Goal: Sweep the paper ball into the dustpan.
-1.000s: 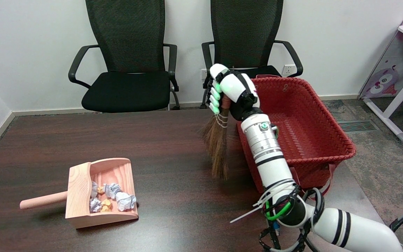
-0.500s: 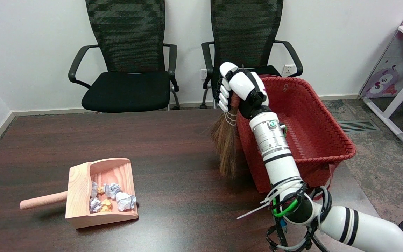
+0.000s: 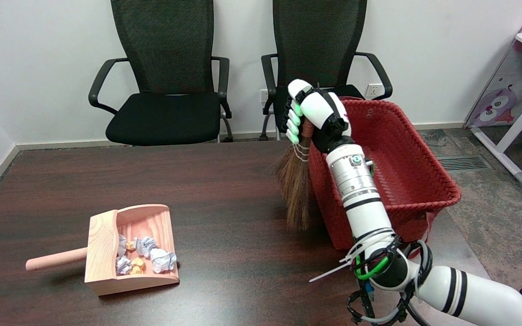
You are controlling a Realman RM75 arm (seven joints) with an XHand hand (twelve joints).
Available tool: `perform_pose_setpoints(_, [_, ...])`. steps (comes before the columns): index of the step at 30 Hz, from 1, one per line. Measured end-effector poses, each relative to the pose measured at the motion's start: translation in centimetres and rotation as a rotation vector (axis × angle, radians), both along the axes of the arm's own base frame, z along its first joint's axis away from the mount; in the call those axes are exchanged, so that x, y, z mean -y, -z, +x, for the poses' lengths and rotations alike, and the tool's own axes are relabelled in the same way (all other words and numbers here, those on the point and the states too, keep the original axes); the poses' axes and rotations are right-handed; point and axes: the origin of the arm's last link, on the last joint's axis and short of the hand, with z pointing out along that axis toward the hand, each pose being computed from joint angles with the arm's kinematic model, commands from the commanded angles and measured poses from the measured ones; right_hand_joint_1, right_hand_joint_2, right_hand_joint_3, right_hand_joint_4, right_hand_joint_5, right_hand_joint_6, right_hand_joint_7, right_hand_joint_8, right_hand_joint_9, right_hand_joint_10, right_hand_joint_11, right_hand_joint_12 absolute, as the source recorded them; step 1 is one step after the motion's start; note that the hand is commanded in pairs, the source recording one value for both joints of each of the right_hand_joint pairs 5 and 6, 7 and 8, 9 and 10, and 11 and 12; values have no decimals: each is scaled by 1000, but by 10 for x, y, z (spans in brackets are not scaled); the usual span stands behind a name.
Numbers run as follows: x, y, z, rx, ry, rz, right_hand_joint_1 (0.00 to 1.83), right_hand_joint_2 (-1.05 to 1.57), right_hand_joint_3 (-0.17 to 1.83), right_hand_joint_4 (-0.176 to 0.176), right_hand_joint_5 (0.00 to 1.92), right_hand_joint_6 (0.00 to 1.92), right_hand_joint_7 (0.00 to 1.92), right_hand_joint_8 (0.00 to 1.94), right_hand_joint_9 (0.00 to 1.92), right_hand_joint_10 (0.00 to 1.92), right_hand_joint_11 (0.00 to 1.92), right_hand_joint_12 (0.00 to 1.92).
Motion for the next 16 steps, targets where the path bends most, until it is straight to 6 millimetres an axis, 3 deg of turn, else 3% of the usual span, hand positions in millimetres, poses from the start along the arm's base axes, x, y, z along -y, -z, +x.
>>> perform_pose_setpoints(16, [-2, 0, -1, 0, 3, 3, 758, 1487, 1833, 26, 1920, 1920, 1920, 1920, 1920, 1920, 1920, 1920])
